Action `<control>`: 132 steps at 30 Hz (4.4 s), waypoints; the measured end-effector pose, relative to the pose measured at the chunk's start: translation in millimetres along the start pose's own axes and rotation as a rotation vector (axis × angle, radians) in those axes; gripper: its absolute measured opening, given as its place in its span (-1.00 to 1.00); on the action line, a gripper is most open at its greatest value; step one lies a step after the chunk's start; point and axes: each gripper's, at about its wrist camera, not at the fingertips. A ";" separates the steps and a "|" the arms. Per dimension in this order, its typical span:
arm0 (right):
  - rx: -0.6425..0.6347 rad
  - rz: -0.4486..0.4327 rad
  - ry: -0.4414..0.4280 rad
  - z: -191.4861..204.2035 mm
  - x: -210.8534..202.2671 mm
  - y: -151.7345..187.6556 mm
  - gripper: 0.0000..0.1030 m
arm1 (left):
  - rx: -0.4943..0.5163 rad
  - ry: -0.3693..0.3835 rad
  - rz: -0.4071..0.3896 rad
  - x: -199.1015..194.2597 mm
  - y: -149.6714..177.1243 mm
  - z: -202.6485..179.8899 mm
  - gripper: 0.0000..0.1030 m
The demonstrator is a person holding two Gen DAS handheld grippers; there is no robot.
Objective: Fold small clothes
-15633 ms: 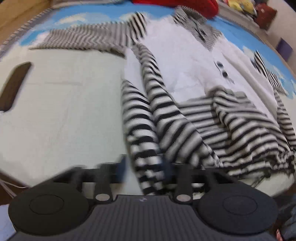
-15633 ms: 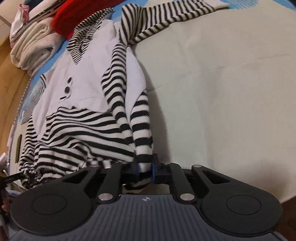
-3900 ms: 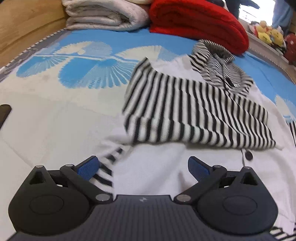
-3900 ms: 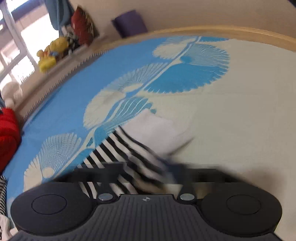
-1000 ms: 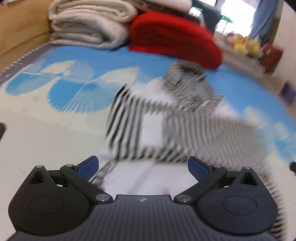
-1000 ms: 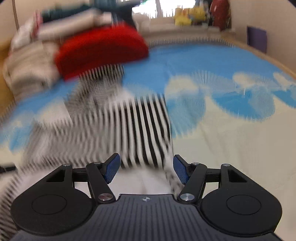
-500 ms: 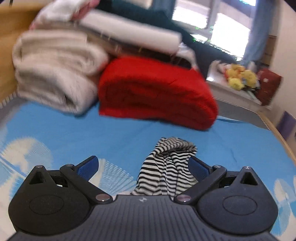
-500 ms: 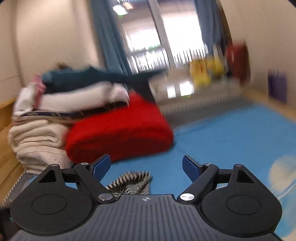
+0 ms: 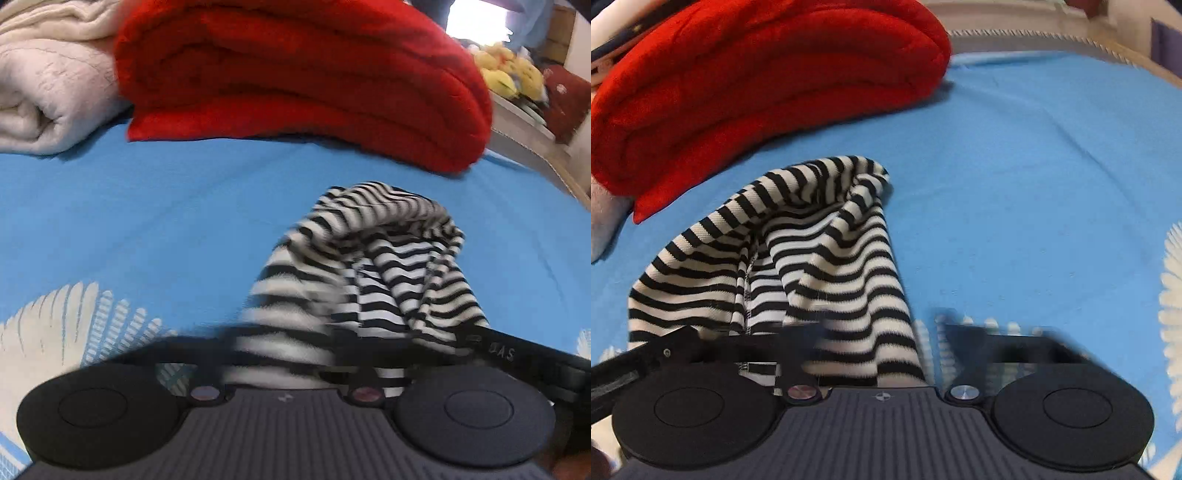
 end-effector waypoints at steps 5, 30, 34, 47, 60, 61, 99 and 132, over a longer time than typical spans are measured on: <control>-0.011 -0.236 -0.228 -5.7 -100.3 -5.1 -0.98 | -0.034 0.247 -0.199 -106.2 14.6 49.2 -0.97; 0.287 0.036 -0.374 -86.6 -356.3 268.4 0.47 | -0.116 0.453 0.036 -304.8 223.5 103.6 0.99; 0.190 0.011 -0.407 -70.1 -352.0 277.5 0.00 | 0.064 0.314 0.142 -260.6 243.0 46.5 -0.66; -0.186 -0.066 -0.343 -37.2 -336.6 280.6 -0.35 | 0.144 0.218 -0.130 -295.0 294.3 73.3 0.86; -0.226 -0.165 -0.292 -53.9 -313.3 206.4 -0.05 | 0.025 0.105 -0.235 -272.0 222.6 117.1 0.87; -0.239 -0.178 -0.281 -50.7 -302.6 192.0 -0.18 | 0.049 0.096 -0.245 -262.8 213.4 114.5 0.87; -0.262 -0.188 -0.198 -44.8 -493.3 360.2 0.57 | 0.086 -0.124 -0.214 -462.5 397.6 132.4 0.99; -0.310 -0.187 -0.202 -29.6 -609.8 489.2 0.57 | 0.200 -0.066 -0.179 -544.8 474.5 109.4 0.99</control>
Point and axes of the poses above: each gripper's, at about its wrist camera, not at the fingertips, and x roughly the way its jaws point, z to its left, y to its underside, and after that the axes turned 8 degrees about -y, right-handed
